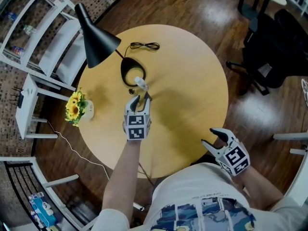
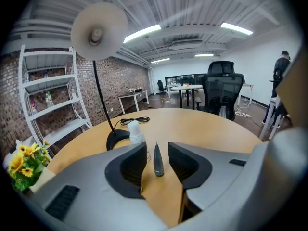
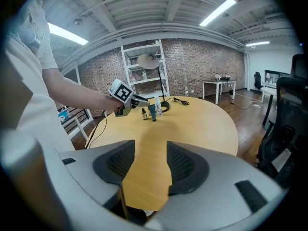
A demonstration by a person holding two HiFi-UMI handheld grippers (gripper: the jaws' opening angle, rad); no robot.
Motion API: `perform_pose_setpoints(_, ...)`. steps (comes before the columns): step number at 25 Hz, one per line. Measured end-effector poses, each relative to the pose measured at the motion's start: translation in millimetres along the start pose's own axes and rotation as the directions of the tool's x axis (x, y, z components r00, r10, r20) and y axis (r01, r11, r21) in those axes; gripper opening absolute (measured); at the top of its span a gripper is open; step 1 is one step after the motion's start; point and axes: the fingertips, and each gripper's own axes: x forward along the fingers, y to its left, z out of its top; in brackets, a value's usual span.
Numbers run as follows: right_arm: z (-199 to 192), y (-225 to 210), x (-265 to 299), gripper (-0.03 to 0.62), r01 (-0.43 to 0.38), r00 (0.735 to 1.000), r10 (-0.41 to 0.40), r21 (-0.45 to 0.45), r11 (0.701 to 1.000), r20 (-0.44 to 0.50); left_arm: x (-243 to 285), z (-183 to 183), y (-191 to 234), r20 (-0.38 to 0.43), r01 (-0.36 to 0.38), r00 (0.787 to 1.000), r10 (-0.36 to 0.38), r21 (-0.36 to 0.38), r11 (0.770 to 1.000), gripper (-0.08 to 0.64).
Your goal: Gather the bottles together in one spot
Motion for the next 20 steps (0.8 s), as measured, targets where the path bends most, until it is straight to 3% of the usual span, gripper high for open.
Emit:
perform_pose_setpoints(6,17.8,36.0,1.6,0.235,-0.001,0.999,0.002,-0.029,1.0,0.035,-100.0,-5.1,2.5,0.079,-0.009,0.997,0.022,-0.173,0.985,0.144)
perform_pose_setpoints(14,31.7,97.4,-8.3,0.235,-0.012,0.997,0.016,-0.057,0.998,0.08,-264.0,-80.1,6.4,0.087,-0.015,0.995,0.049,-0.354,0.935,0.146)
perform_pose_setpoints(20,24.7,150.6,-14.6,0.235,0.024,0.995,-0.025,0.011,1.0,0.092,-340.8,-126.7,-2.4,0.078,-0.001,0.996,0.039,-0.433,0.902,0.146)
